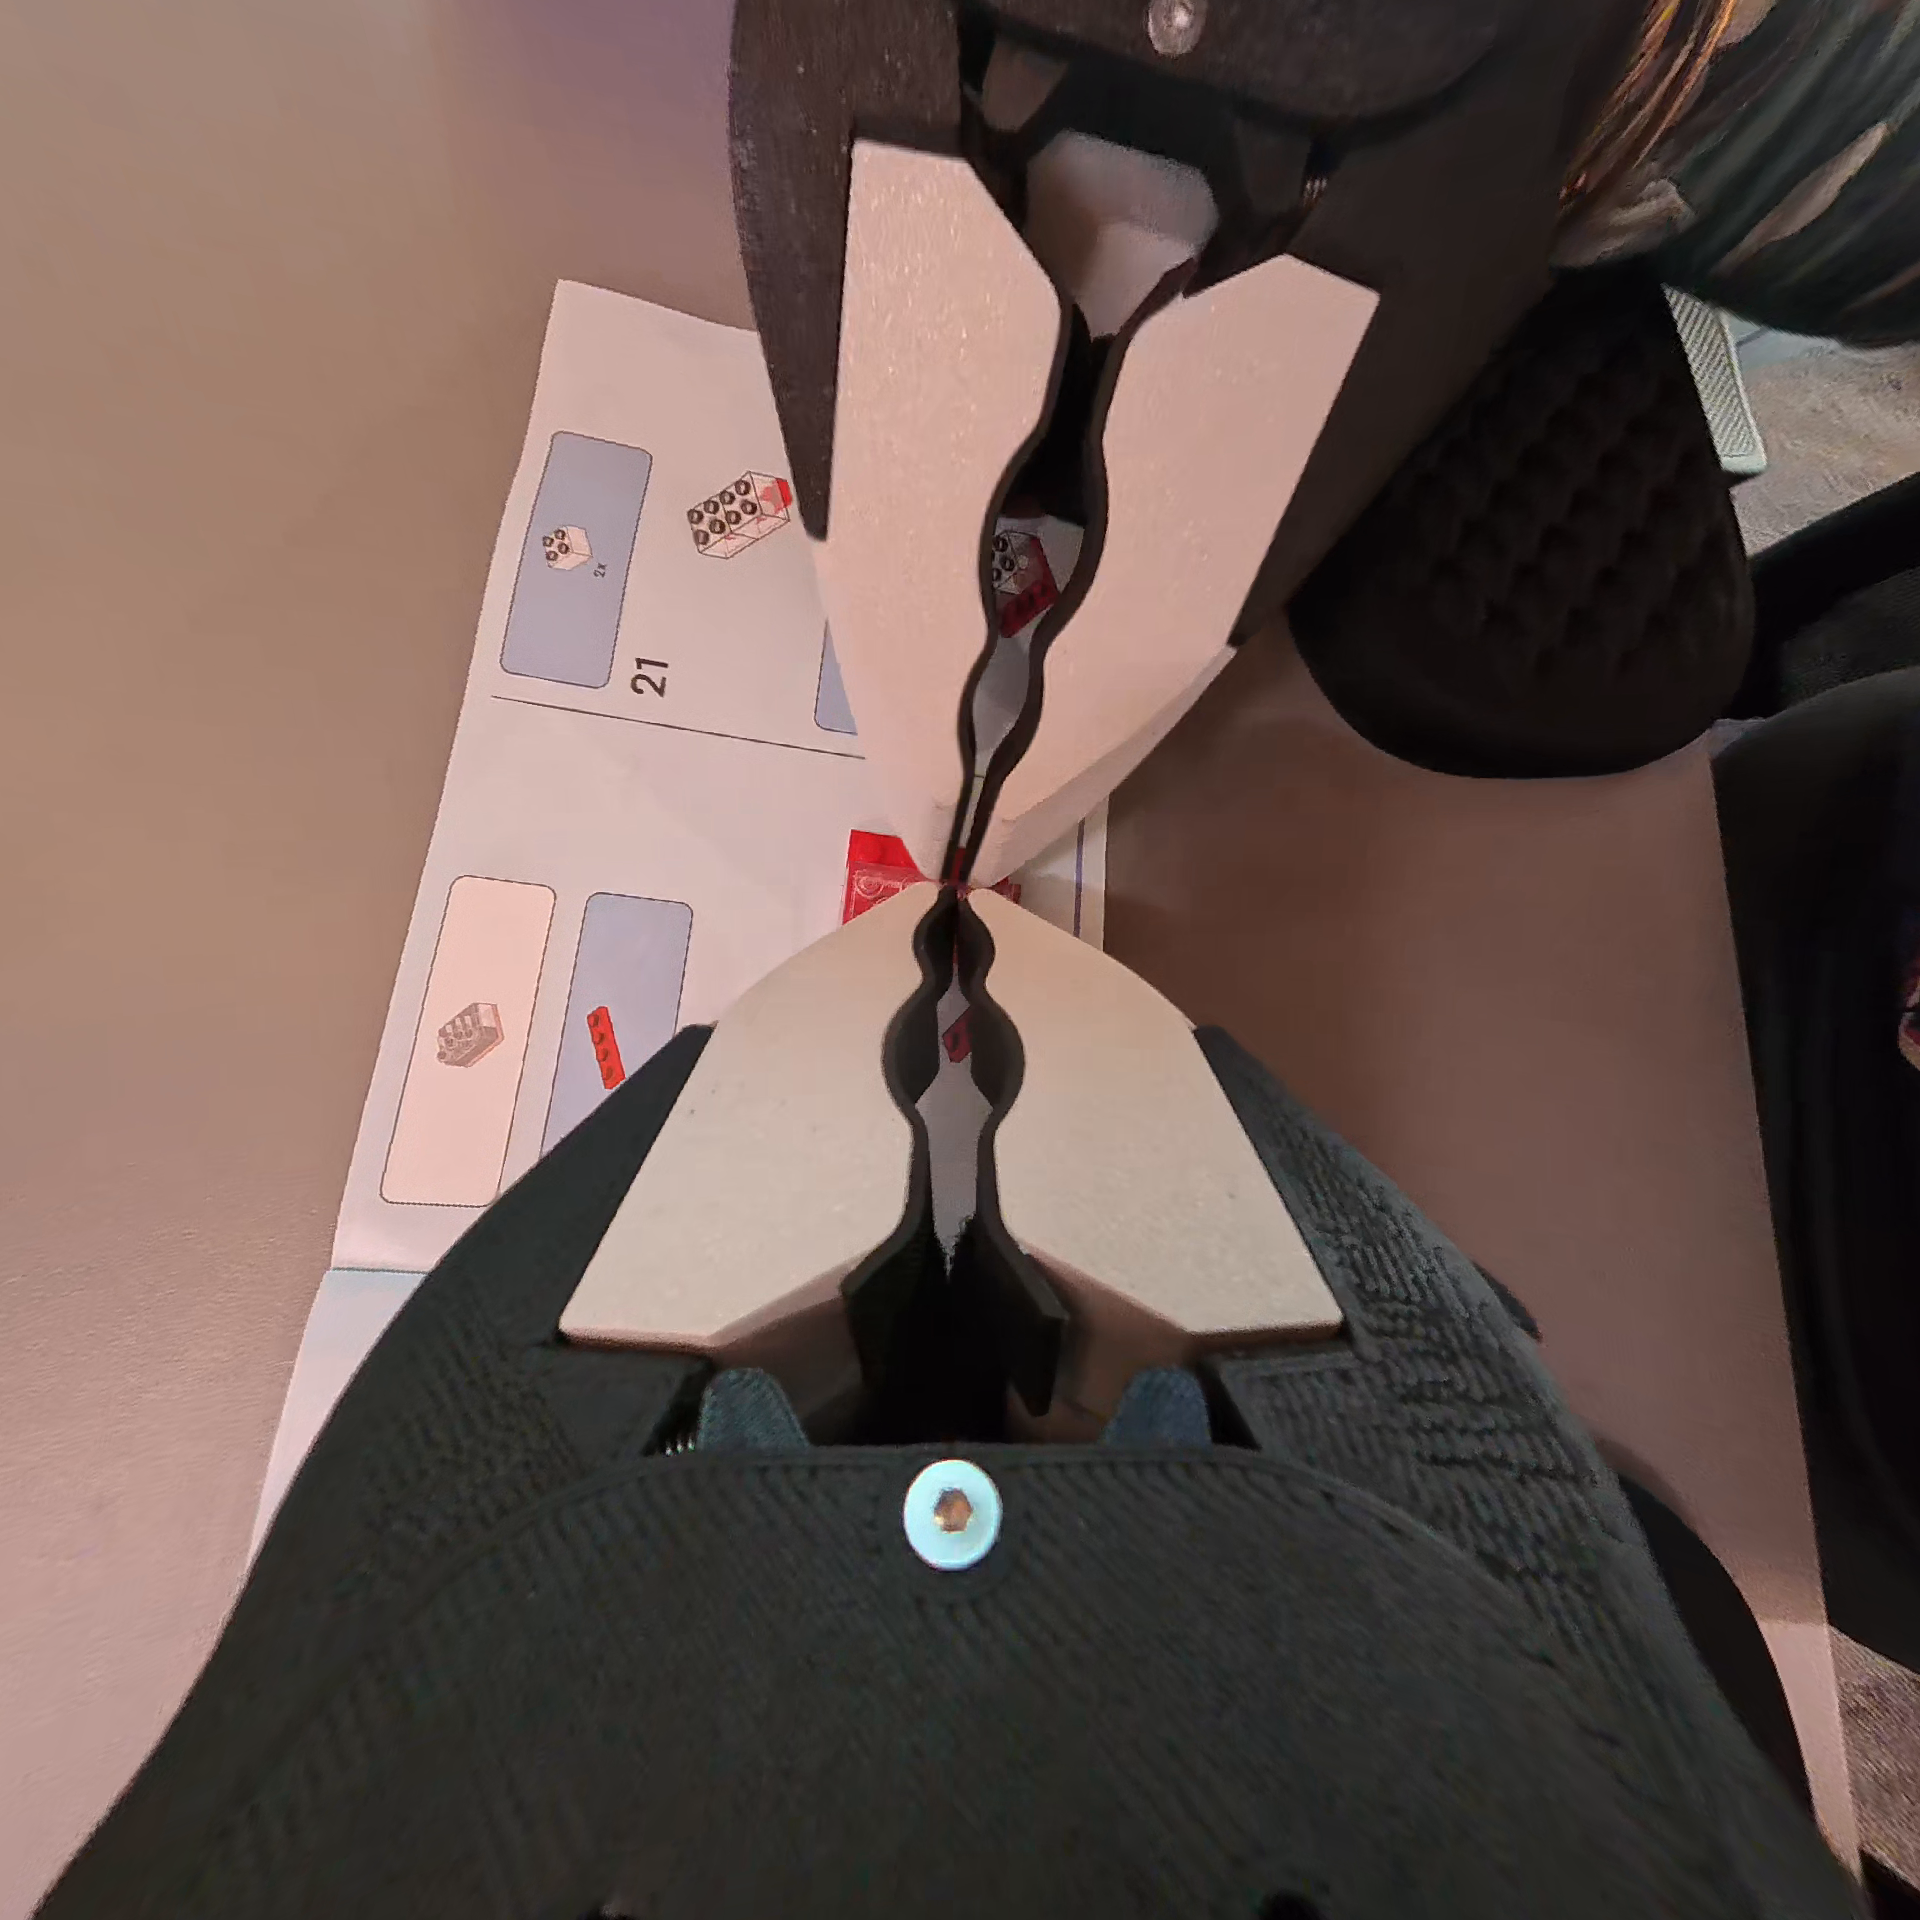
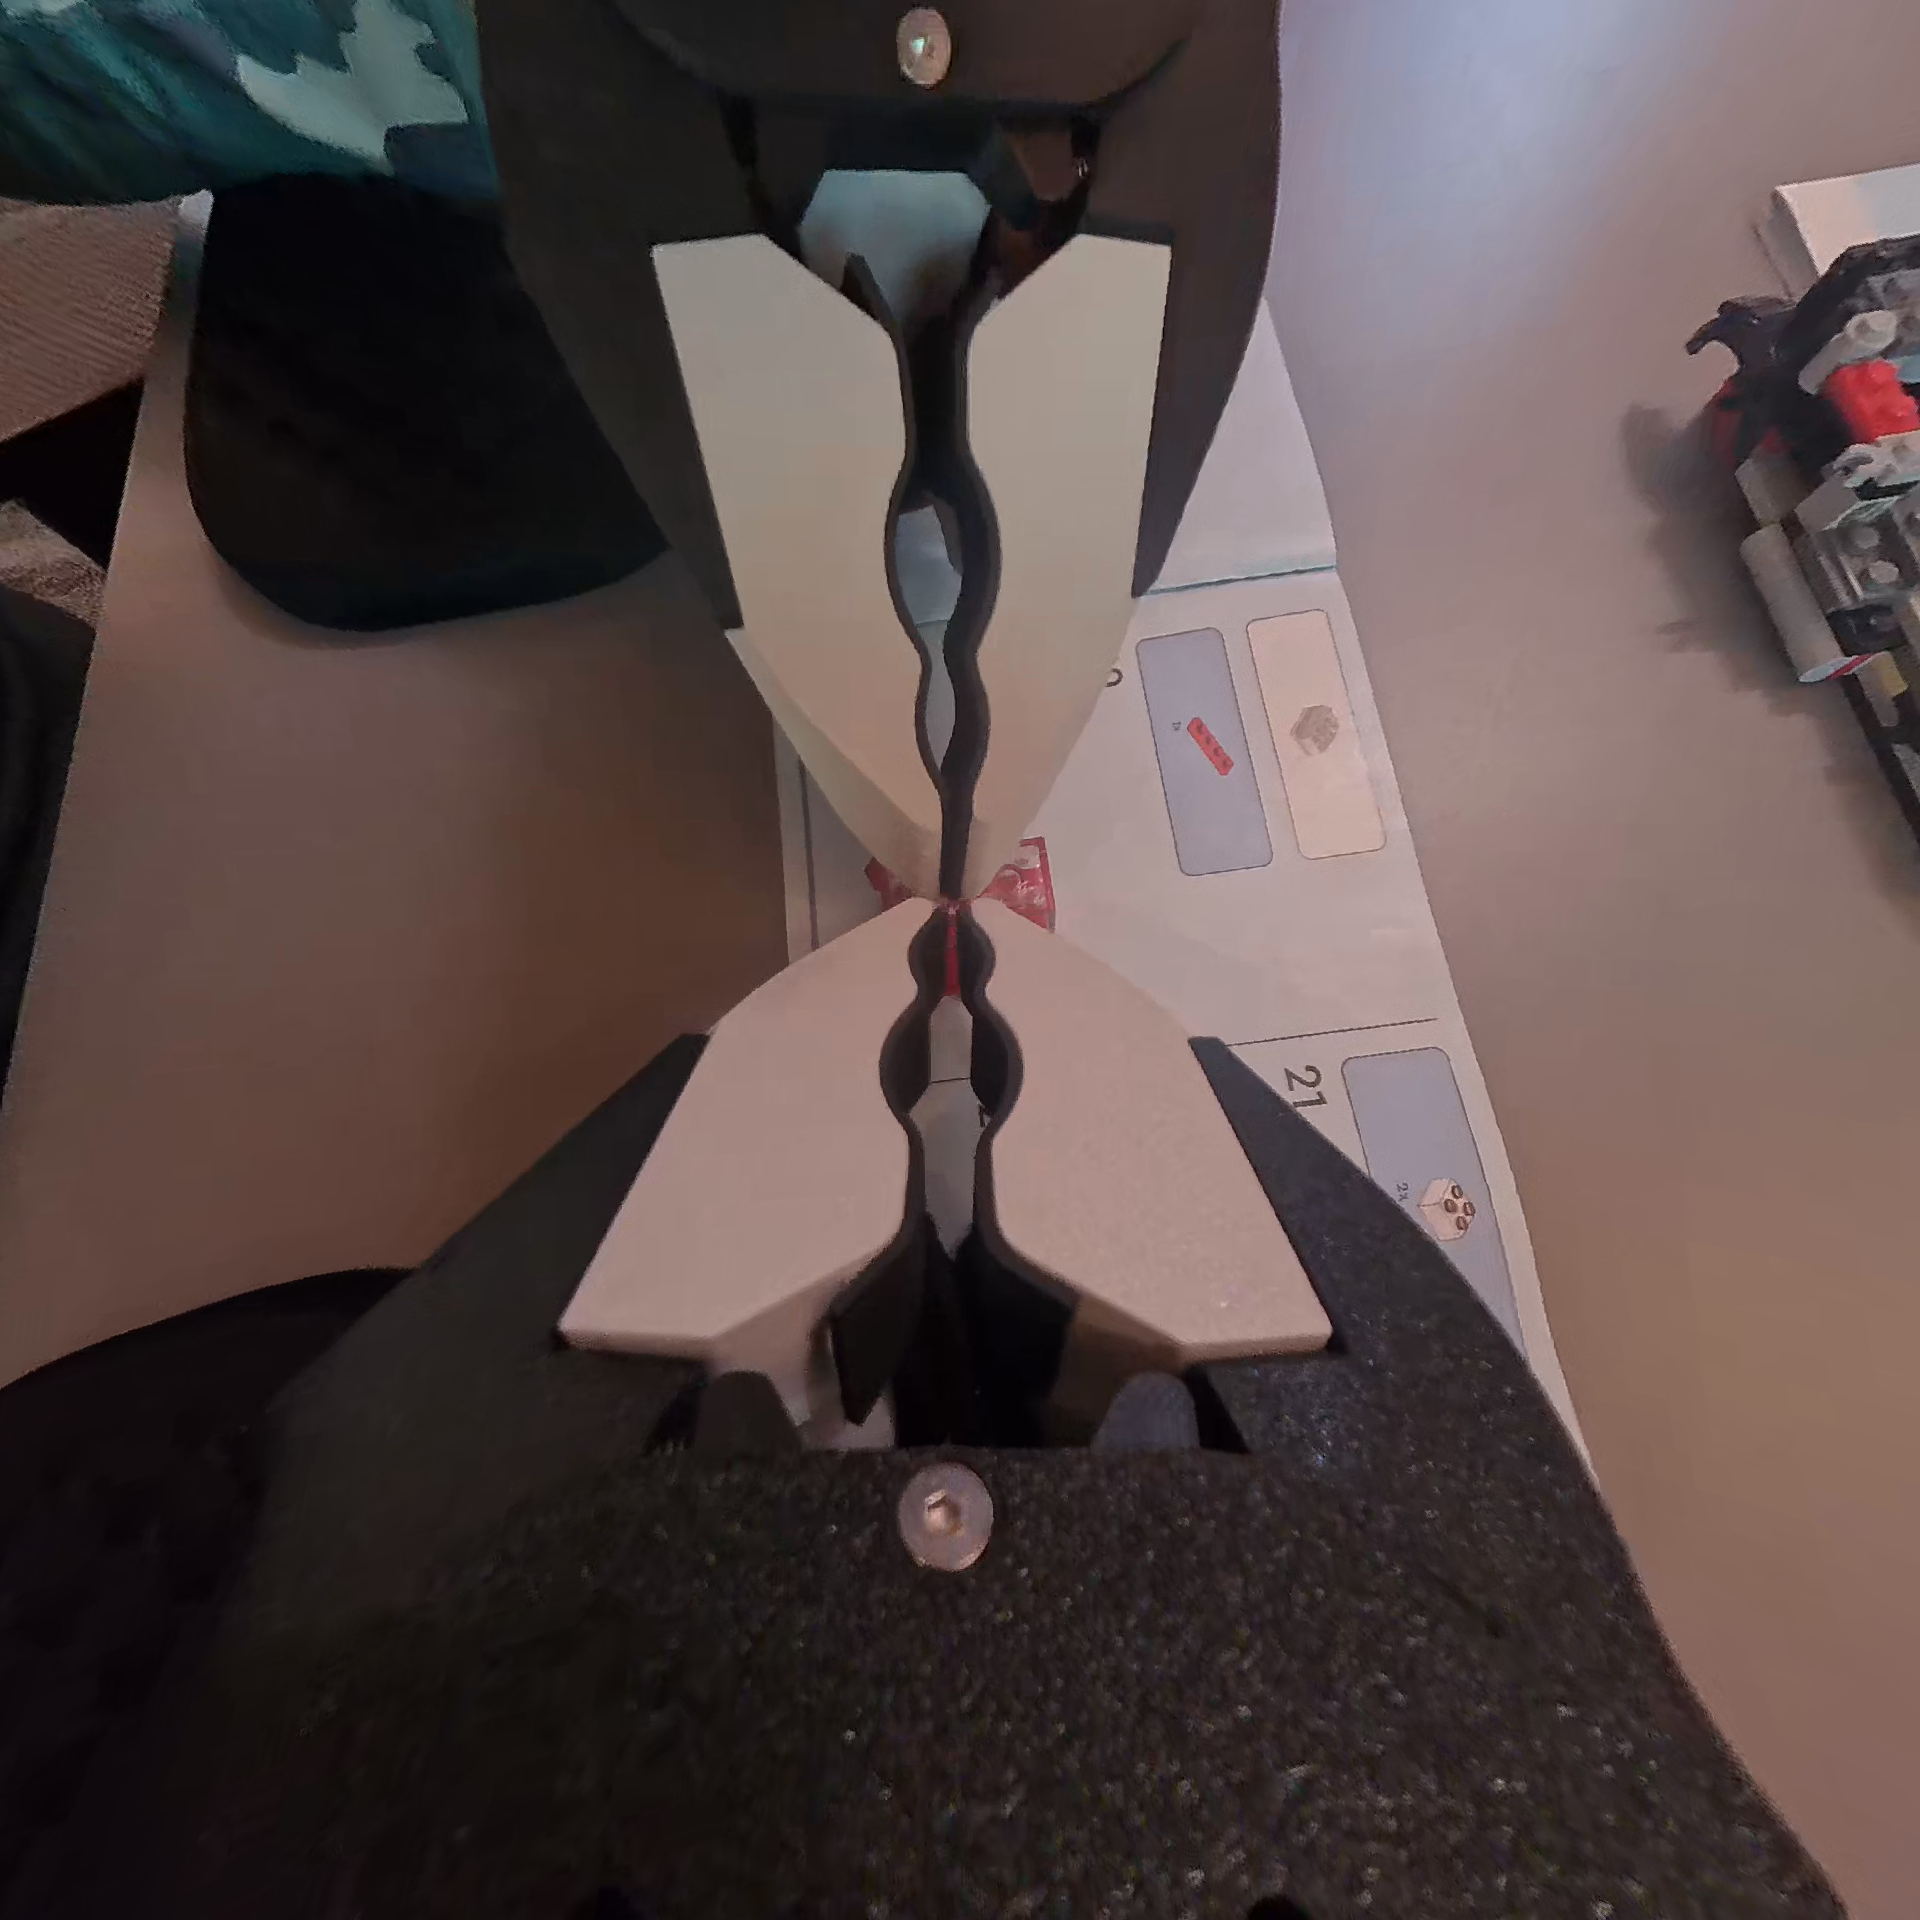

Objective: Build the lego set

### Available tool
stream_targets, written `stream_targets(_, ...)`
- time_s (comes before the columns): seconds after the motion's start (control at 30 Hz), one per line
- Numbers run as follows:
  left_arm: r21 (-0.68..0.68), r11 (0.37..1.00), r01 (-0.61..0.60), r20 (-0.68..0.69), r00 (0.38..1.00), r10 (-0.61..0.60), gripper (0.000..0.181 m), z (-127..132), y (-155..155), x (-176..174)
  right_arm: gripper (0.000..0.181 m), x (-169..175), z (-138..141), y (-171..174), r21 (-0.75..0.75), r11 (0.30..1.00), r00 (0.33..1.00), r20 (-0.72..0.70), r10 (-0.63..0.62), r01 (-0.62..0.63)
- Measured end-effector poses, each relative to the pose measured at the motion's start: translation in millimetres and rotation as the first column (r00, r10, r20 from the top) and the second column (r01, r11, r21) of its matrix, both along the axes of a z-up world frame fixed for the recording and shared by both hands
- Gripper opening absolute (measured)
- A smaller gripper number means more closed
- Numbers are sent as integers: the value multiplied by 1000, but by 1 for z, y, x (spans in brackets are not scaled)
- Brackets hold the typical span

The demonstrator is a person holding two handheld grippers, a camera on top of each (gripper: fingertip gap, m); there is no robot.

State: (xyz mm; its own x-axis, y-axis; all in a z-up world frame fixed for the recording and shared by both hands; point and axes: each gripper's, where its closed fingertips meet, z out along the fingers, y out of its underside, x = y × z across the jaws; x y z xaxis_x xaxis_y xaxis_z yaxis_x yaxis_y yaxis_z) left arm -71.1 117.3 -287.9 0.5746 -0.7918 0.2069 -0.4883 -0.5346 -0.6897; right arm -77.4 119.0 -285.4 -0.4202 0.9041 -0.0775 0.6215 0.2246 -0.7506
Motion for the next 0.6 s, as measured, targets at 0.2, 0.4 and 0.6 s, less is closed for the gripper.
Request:
stream_targets(0.2, -28, 1000, 13, -19, 1000, -14, 1, 0, 0, 0, 0, -12, 2, 14, 17, 996, 995, -61, -83, 84)
stream_targets(0.4, -57, 998, 23, -54, 998, -26, 1, -1, -1, -1, 0, -12, 1, 12, -4, 997, 994, -71, -82, 82)
stream_targets(0.6, -105, 994, 34, -125, 991, -48, 1, -2, -1, -1, 0, -12, 1, 12, -48, 994, 989, -105, -103, 98)
